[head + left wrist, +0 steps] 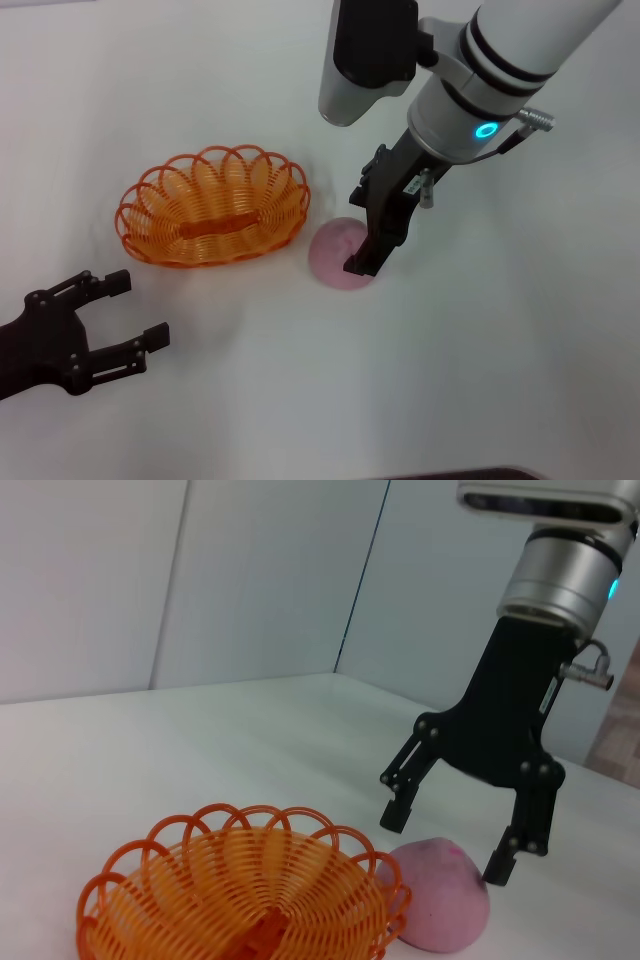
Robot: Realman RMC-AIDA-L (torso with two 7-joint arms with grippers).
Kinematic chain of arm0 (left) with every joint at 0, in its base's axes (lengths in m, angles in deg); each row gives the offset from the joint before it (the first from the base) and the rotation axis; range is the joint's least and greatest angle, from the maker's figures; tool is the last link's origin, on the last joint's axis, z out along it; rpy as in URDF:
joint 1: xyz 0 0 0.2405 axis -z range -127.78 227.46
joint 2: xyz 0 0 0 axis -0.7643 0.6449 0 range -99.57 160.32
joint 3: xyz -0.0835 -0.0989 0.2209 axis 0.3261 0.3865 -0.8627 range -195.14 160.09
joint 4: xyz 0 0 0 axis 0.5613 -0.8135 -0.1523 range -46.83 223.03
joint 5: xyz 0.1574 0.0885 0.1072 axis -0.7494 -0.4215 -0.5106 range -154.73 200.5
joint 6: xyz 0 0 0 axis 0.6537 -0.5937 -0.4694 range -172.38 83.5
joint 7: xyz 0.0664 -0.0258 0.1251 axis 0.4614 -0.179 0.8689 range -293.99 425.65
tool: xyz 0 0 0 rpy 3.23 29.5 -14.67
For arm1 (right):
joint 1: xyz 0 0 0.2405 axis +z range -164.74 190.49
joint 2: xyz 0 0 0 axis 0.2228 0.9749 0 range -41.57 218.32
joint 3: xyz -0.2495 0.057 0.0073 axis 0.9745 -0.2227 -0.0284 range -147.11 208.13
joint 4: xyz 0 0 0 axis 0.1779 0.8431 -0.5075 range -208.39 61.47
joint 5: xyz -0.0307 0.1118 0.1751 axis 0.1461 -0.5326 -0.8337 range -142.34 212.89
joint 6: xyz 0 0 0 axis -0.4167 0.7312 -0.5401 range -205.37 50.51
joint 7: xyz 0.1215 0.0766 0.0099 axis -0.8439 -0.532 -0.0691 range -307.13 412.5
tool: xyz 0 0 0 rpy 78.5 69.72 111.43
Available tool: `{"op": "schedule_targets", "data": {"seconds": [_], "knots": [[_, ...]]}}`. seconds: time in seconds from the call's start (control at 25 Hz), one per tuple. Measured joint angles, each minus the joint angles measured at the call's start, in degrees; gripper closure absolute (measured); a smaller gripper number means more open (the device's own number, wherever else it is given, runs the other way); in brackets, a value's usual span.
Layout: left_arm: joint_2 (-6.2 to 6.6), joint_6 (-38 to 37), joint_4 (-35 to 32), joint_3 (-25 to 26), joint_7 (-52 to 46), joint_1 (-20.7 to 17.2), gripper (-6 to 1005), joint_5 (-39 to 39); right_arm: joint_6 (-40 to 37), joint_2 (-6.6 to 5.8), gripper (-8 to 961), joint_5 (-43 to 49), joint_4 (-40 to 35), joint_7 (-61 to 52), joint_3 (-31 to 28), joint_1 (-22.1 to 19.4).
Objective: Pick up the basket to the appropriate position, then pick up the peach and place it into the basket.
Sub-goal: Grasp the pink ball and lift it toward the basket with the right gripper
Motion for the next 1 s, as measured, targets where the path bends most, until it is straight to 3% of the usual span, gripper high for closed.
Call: {"op": "schedule_targets", "data": {"seconds": [0.24,1.0], "knots": [[0.00,0.0,0.0,0.0,0.0,0.0,126,0.0,3.5,-0.13,8,-1.1,4.3,0.0,2.7,1.3],[0.00,0.0,0.0,0.0,0.0,-0.1,127,0.0,4.2,-0.43,11,-4.4,5.0,0.3,3.7,1.4]]}}
